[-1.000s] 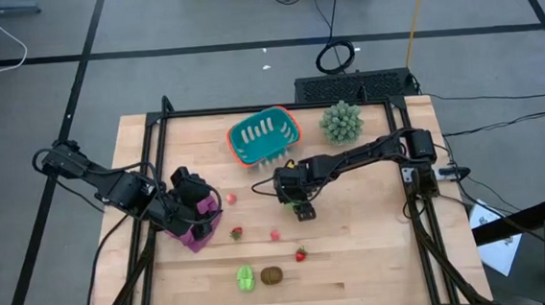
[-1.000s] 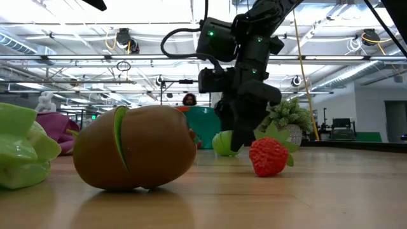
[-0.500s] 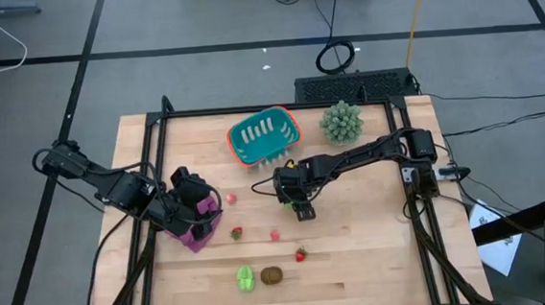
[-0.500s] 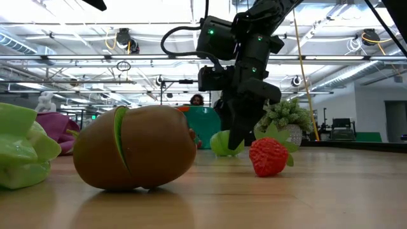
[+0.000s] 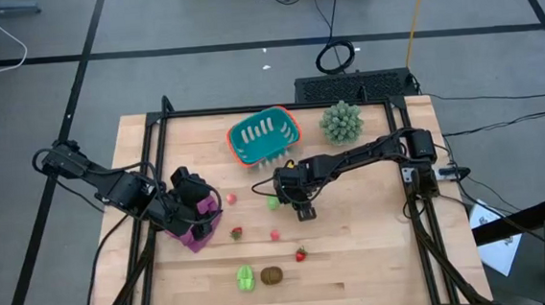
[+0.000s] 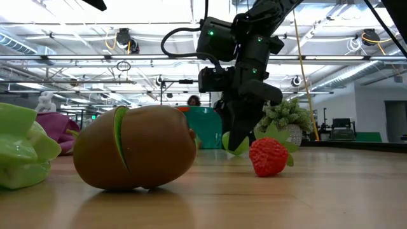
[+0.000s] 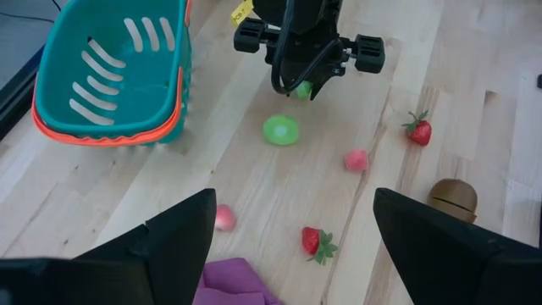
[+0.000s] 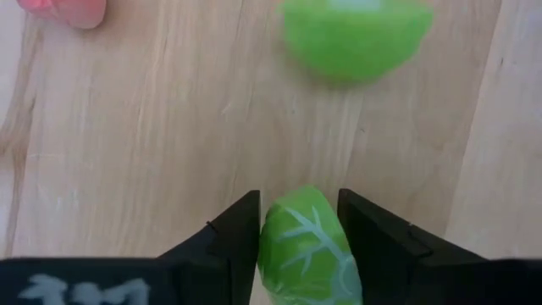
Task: Pick and placing Produce into tupperware
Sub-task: Put the right cabbage half into the blue basket
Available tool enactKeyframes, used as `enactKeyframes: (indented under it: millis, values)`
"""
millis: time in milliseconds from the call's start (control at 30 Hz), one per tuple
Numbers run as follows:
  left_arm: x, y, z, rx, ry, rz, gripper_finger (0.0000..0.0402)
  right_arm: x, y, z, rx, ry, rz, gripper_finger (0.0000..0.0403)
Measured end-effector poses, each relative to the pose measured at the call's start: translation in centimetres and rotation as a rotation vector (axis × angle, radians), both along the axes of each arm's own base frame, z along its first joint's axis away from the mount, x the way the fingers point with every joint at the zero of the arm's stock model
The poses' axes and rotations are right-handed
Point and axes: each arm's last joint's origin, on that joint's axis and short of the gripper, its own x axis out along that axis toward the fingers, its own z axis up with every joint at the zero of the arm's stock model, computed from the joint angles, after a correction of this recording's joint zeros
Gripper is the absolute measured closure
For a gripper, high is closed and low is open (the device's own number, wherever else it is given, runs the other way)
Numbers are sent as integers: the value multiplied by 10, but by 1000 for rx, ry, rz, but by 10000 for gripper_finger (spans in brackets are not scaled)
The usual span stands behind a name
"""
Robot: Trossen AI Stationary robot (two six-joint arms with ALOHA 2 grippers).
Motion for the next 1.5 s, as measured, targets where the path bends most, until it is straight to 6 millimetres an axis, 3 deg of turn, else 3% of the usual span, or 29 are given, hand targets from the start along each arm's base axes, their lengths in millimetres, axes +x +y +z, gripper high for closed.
enactKeyframes:
  millis: [400,733,1000,1233,1500]
  values:
    - [0,0,0,1,0,0,78,1,0,0,0,-1,-1,264]
    - [0,0,0,1,0,0,78,8,0,10,-3,-33,6,299]
    - [0,0,0,6,2,-6,78,12,0,19,-18,-48,28,297]
    - [0,0,0,6,2,-6,78,23,-7,44,-213,-80,58,297]
    - [0,0,0,5,2,-5,78,45,-25,98,-377,-230,68,294]
